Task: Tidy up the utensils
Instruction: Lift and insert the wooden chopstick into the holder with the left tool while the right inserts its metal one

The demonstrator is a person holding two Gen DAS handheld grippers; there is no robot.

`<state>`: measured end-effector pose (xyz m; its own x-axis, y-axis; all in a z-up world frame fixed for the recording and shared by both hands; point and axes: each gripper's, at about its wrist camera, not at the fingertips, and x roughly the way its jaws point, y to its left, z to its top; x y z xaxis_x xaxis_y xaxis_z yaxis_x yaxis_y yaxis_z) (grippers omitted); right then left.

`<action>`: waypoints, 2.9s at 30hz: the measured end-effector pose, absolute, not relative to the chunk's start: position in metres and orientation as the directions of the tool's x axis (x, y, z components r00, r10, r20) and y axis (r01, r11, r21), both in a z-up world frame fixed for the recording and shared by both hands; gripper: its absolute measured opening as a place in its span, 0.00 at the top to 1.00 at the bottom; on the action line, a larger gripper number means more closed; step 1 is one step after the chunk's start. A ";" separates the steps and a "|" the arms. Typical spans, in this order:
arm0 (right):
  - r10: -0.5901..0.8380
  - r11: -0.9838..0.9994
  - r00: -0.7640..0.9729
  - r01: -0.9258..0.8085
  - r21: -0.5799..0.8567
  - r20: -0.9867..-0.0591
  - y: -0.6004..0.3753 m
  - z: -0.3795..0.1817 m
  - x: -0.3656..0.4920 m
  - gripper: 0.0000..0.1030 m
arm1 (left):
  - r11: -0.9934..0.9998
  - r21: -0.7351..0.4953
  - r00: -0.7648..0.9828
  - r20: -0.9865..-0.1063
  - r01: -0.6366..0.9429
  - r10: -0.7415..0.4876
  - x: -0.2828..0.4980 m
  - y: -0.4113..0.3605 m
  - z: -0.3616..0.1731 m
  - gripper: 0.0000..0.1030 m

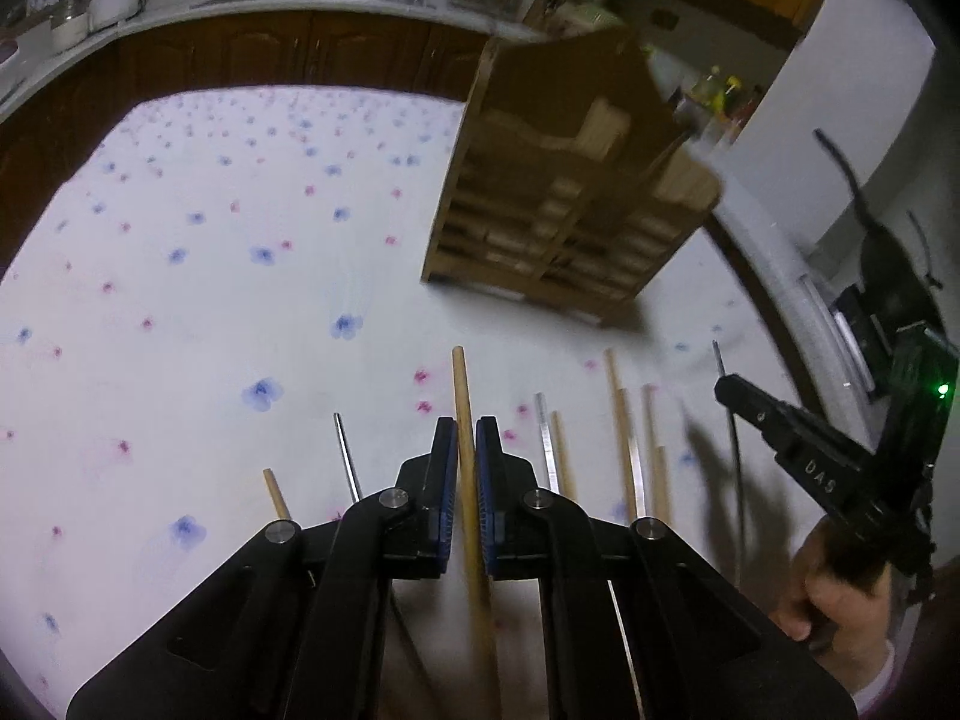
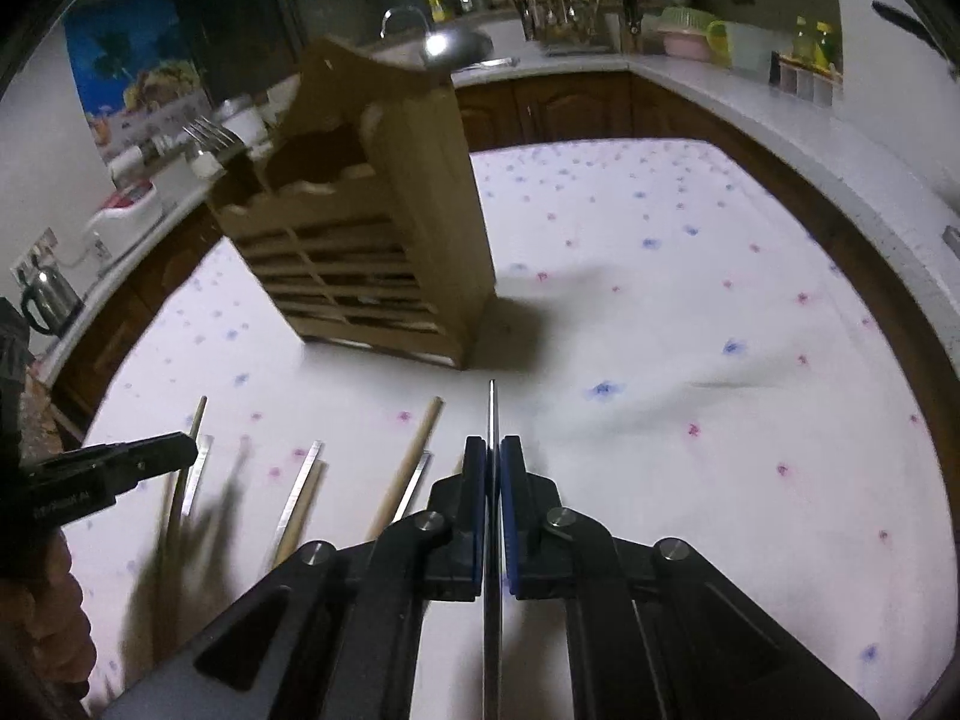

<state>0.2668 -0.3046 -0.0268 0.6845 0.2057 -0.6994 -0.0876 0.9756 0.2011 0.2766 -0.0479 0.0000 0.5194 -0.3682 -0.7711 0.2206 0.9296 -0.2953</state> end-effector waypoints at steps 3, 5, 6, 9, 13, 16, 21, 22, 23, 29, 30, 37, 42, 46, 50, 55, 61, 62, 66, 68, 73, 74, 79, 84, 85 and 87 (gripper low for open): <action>0.223 0.970 0.711 -0.091 0.227 -0.667 -0.307 -0.009 0.253 0.96 | 0.921 -0.314 0.546 -0.741 0.232 -0.390 0.265 -0.042 0.018 0.95; 0.228 0.967 0.730 -0.092 0.238 -0.644 -0.310 0.002 0.244 0.96 | 0.914 -0.331 0.561 -0.722 0.234 -0.405 0.259 -0.038 0.029 0.95; 0.230 0.966 0.739 -0.093 0.242 -0.633 -0.311 0.008 0.239 0.96 | 0.911 -0.341 0.570 -0.711 0.233 -0.412 0.255 -0.036 0.035 0.95; 0.239 0.961 0.765 -0.098 0.258 -0.598 -0.314 0.026 0.227 0.96 | 0.903 -0.357 0.594 -0.682 0.237 -0.426 0.245 -0.030 0.052 0.95; 0.245 0.958 0.797 -0.111 0.265 -0.552 -0.314 0.049 0.212 0.96 | 0.897 -0.367 0.631 -0.642 0.247 -0.437 0.231 -0.021 0.072 0.95; 0.245 0.956 0.827 -0.120 0.266 -0.507 -0.315 0.069 0.203 0.96 | 0.895 -0.365 0.654 -0.616 0.256 -0.438 0.223 -0.017 0.086 0.95; 0.236 0.956 0.858 -0.121 0.266 -0.456 -0.316 0.088 0.197 0.96 | 0.898 -0.356 0.676 -0.598 0.258 -0.431 0.219 -0.013 0.096 0.95; 0.236 0.955 0.863 -0.122 0.269 -0.447 -0.316 0.091 0.196 0.96 | 0.899 -0.355 0.679 -0.596 0.257 -0.430 0.219 -0.012 0.097 0.95; 0.234 0.956 0.866 -0.122 0.267 -0.442 -0.316 0.092 0.196 0.96 | 0.899 -0.354 0.681 -0.594 0.256 -0.428 0.219 -0.012 0.098 0.95; 0.235 0.955 0.874 -0.126 0.267 -0.426 -0.313 0.098 0.195 0.96 | 0.902 -0.353 0.690 -0.589 0.249 -0.421 0.217 -0.008 0.099 0.95; 0.235 0.955 0.873 -0.127 0.267 -0.427 -0.313 0.097 0.194 0.96 | 0.902 -0.353 0.691 -0.588 0.248 -0.420 0.217 -0.008 0.099 0.95; 0.240 0.954 0.870 -0.130 0.270 -0.430 -0.313 0.097 0.194 0.96 | 0.904 -0.351 0.701 -0.580 0.244 -0.414 0.218 -0.006 0.103 0.95; 0.242 0.953 0.871 -0.131 0.272 -0.427 -0.312 0.097 0.195 0.96 | 0.904 -0.351 0.707 -0.573 0.245 -0.415 0.219 -0.005 0.106 0.95; 0.245 0.952 0.874 -0.134 0.275 -0.420 -0.312 0.101 0.198 0.96 | 0.903 -0.351 0.715 -0.563 0.248 -0.415 0.222 -0.005 0.111 0.95; 0.245 0.951 0.882 -0.138 0.276 -0.403 -0.311 0.109 0.205 0.96 | 0.903 -0.344 0.732 -0.541 0.256 -0.413 0.228 -0.006 0.123 0.95; 0.240 0.951 0.903 -0.145 0.273 -0.358 -0.312 0.129 0.219 0.96 | 0.904 -0.326 0.768 -0.491 0.276 -0.411 0.240 -0.010 0.151 0.95; 0.225 0.948 0.932 -0.143 0.283 -0.285 -0.316 0.160 0.246 0.96 | 0.909 -0.293 0.830 -0.391 0.297 -0.398 0.262 -0.014 0.198 0.95; 0.222 0.948 0.935 -0.142 0.284 -0.275 -0.317 0.163 0.249 0.96 | 0.909 -0.291 0.838 -0.375 0.299 -0.396 0.268 -0.015 0.205 0.95; 0.205 0.946 0.949 -0.130 0.299 -0.238 -0.319 0.175 0.272 0.96 | 0.910 -0.292 0.861 -0.332 0.293 -0.384 0.292 -0.018 0.225 0.95; 0.191 0.947 0.956 -0.119 0.298 -0.224 -0.319 0.178 0.283 0.96 | 0.913 -0.290 0.873 -0.313 0.286 -0.373 0.306 -0.021 0.227 0.95; 0.171 0.950 0.957 -0.097 0.297 -0.234 -0.316 0.167 0.310 0.95 | 0.918 -0.309 0.881 -0.323 0.247 -0.345 0.339 -0.029 0.207 0.95; 0.169 0.950 0.955 -0.093 0.297 -0.244 -0.314 0.160 0.318 0.95 | 0.920 -0.314 0.880 -0.334 0.234 -0.338 0.348 -0.031 0.197 0.95; 0.165 0.953 0.946 -0.081 0.291 -0.278 -0.305 0.134 0.336 0.95 | 0.925 -0.324 0.874 -0.368 0.198 -0.316 0.365 -0.038 0.164 0.95; 0.158 0.961 0.930 -0.068 0.267 -0.332 -0.298 0.106 0.348 0.95 | 0.929 -0.324 0.852 -0.421 0.180 -0.312 0.378 -0.043 0.131 0.95; 0.159 0.961 0.926 -0.067 0.266 -0.341 -0.298 0.102 0.350 0.95 | 0.929 -0.324 0.845 -0.432 0.179 -0.313 0.379 -0.044 0.126 0.95; 0.163 0.963 0.915 -0.065 0.263 -0.368 -0.296 0.092 0.353 0.95 | 0.930 -0.321 0.829 -0.460 0.180 -0.319 0.384 -0.047 0.114 0.95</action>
<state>0.3530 -0.2960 0.0920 0.9155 0.1625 -0.3682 -0.0650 0.9625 0.2633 0.3835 -0.0471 0.1143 0.8286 -0.3191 -0.4600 0.1796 0.9297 -0.3215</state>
